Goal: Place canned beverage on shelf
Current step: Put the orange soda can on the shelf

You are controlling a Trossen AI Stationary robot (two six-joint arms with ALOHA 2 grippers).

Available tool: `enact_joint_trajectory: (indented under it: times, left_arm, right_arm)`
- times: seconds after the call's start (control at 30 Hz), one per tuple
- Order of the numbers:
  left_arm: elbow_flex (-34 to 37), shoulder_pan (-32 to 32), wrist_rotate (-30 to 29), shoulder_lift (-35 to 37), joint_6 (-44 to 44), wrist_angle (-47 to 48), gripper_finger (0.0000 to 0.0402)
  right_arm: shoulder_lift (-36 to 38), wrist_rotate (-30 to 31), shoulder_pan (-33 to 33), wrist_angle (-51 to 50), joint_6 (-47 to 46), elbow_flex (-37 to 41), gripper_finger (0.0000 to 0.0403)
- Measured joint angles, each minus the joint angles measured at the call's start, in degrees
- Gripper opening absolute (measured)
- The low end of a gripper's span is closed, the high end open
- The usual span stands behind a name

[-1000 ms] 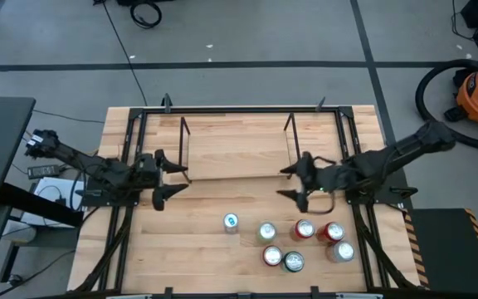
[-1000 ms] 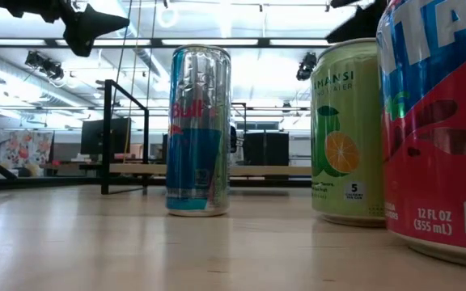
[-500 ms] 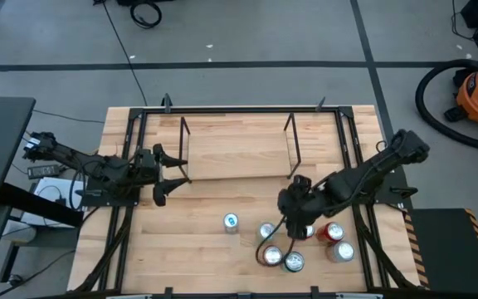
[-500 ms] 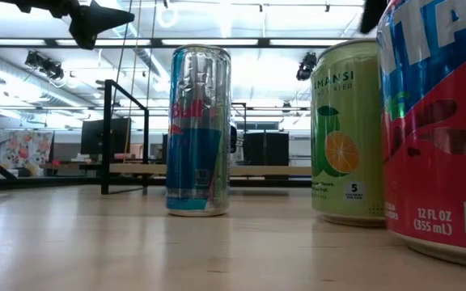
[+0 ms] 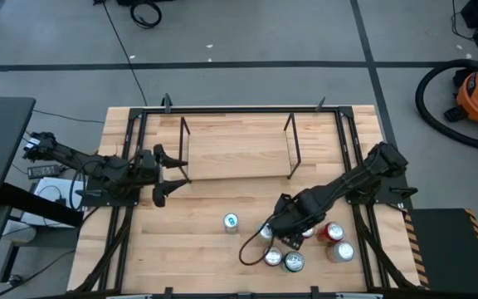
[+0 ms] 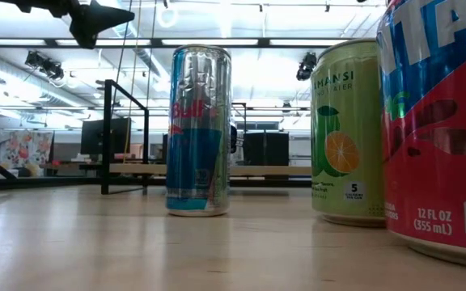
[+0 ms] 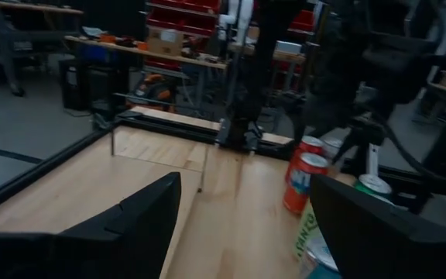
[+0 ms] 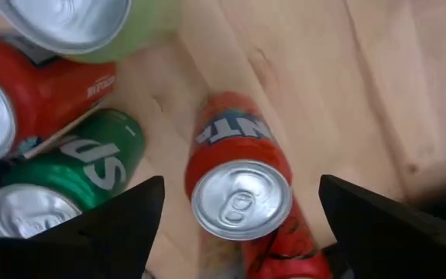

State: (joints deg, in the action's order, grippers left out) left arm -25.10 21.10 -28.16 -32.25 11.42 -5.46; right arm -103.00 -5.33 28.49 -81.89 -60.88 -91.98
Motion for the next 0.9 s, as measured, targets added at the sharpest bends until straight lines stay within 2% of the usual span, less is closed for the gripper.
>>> enact_joint_trajectory:
  times: [0.4,0.9]
  left_arm:
    - [0.0,0.0,1.7,0.0,1.3,1.6,0.0295]
    - [0.0,0.0,1.4,0.0,1.3,1.6,0.0295]
  right_arm:
    - [3.1,2.6,4.1,1.3,-10.5,4.4,0.0355]
    - [2.9,0.8,3.6,12.5,-9.9,15.7,0.0354]
